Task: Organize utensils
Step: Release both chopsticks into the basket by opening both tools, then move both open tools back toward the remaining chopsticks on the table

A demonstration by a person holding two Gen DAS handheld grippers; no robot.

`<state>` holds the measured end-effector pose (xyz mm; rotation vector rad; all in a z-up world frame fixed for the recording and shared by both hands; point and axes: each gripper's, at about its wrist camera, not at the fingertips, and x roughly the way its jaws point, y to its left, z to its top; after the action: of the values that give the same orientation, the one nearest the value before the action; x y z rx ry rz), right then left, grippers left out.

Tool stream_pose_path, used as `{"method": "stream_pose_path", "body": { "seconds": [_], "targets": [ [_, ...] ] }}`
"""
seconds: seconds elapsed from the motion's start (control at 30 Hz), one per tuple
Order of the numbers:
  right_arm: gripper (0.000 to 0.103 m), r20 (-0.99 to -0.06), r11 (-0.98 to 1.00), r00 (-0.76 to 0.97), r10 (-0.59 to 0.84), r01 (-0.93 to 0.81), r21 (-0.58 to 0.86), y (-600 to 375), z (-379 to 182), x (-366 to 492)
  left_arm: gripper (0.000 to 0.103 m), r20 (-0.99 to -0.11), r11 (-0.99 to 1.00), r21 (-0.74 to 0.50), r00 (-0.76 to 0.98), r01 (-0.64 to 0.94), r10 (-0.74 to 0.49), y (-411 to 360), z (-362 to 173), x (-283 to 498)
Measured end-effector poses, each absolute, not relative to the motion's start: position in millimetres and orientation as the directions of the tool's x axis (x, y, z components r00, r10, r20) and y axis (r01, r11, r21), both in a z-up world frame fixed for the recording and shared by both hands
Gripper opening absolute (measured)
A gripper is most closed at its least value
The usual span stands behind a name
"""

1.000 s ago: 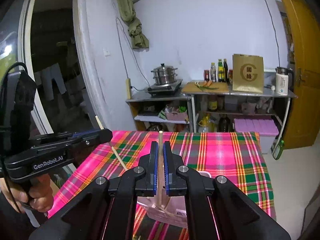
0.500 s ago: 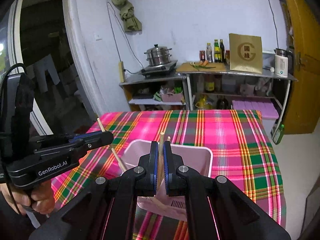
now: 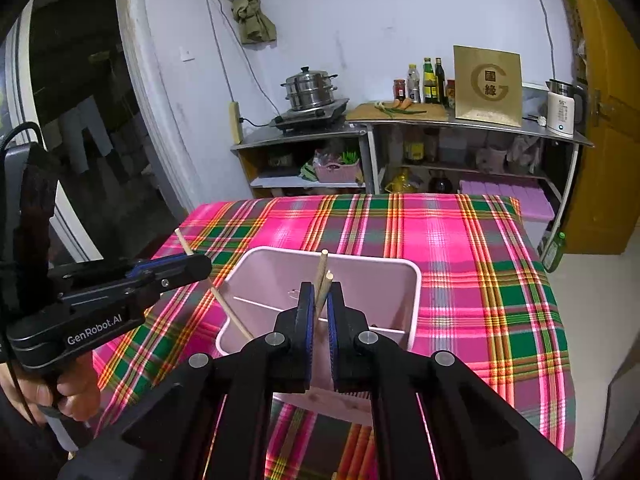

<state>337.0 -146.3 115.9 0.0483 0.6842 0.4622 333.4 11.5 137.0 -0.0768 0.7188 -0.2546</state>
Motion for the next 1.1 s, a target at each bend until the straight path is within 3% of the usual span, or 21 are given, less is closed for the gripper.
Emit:
{"method": "stream_pose_path", "body": {
  "seconds": [0.03, 0.13, 0.6, 1.1],
  "targets": [
    [0.017, -0.594, 0.898, 0.681, 0.428, -0.395, 0.194, -148, 117, 334, 0.012, -0.639, 0.967, -0.155, 0.726, 0.204, -0.255, 12, 138, 331],
    [0.017, -0.582, 0.899, 0.692, 0.426, -0.394, 0.19, -152, 122, 325, 0.019, -0.626, 0.969, -0.142, 0.739, 0.204, -0.248, 13, 141, 320],
    [0.018, -0.491, 0.9, 0.757, 0.431, -0.396, 0.18, -189, 138, 233, 0.024, -0.538, 0.972, -0.12, 0.81, 0.201, -0.233, 26, 147, 226],
    [0.018, -0.52, 0.909, 0.748, 0.412, -0.374, 0.182, -215, 90, 145, 0.024, -0.57, 0.965, -0.164, 0.779, 0.203, -0.26, 21, 85, 139]
  ]
}}
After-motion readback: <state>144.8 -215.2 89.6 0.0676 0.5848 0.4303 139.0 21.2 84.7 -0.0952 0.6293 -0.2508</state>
